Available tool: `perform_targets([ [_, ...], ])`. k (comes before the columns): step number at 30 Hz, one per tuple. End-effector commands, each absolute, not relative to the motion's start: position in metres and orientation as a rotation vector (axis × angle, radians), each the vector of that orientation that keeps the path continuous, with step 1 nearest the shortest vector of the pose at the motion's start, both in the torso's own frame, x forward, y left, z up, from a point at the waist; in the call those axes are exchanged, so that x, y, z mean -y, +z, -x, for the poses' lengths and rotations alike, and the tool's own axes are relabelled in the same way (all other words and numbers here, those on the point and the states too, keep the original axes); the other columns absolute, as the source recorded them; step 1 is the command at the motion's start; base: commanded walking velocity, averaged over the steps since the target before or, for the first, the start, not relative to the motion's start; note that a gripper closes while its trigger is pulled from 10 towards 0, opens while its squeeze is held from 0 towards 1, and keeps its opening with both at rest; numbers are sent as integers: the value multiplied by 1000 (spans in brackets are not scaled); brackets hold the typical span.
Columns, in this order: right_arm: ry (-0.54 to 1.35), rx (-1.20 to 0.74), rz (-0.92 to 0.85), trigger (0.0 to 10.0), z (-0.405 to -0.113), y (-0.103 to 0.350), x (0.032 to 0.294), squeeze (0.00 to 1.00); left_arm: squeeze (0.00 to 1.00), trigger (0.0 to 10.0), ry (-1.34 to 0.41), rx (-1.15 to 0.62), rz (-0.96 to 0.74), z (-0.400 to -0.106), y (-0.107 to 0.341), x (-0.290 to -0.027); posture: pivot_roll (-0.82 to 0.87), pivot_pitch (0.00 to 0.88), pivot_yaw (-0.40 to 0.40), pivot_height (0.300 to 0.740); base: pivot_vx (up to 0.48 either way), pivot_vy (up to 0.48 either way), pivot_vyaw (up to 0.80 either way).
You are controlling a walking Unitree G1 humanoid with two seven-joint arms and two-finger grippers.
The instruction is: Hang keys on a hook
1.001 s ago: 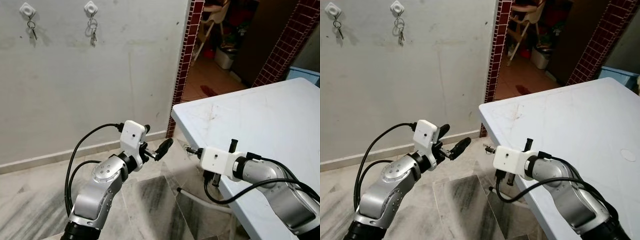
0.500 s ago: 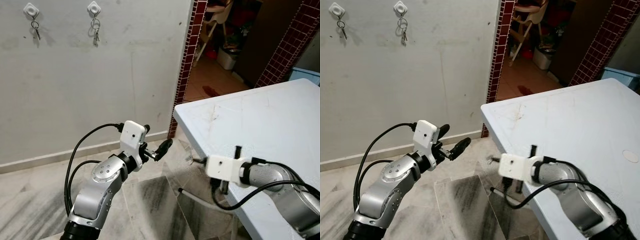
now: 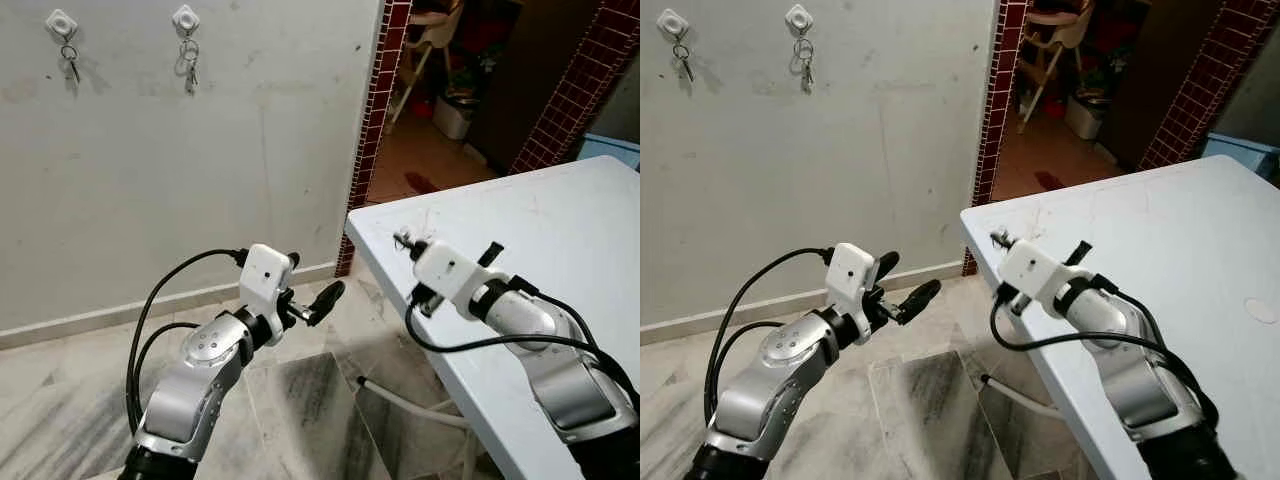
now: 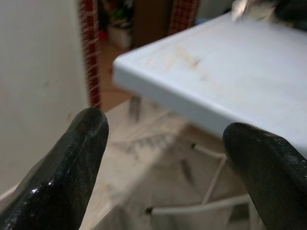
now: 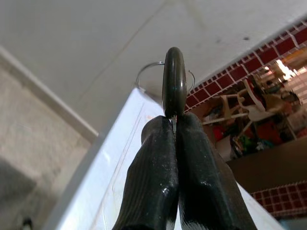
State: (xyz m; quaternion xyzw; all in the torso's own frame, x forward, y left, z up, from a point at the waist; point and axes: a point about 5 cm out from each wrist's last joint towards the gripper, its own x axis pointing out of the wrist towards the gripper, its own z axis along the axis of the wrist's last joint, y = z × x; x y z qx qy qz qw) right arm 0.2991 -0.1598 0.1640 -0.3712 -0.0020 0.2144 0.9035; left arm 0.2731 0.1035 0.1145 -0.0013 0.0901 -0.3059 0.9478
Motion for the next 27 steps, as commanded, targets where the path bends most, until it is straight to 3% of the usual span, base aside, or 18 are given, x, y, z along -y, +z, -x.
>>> perform_targets([
  [1, 415, 27, 730, 10000, -301, 171, 160, 0, 0, 10000, -601, -172, -15, -272, 118, -107, 94, 0, -68, 740, 0, 0, 0],
  [10, 428, 68, 626, 10000, -298, 168, 134, 0, 0, 10000, -485, -177, -39, -268, 110, -118, 102, 0, -71, 740, 0, 0, 0],
  [15, 360, 99, 428, 10000, -291, 168, 119, 0, 0, 10000, -254, -70, -62, -272, 125, -143, 102, 0, -75, 740, 0, 0, 0],
  [22, 236, 31, 226, 10000, -281, 150, 119, 0, 0, 10000, -145, -57, -99, -265, 127, -162, 112, 0, -79, 740, 0, 0, 0],
  [27, 176, 7, 176, 10000, -279, 144, 124, 0, 0, 10000, -88, -91, -99, -258, 120, -176, 116, 0, -84, 740, 0, 0, 0],
])
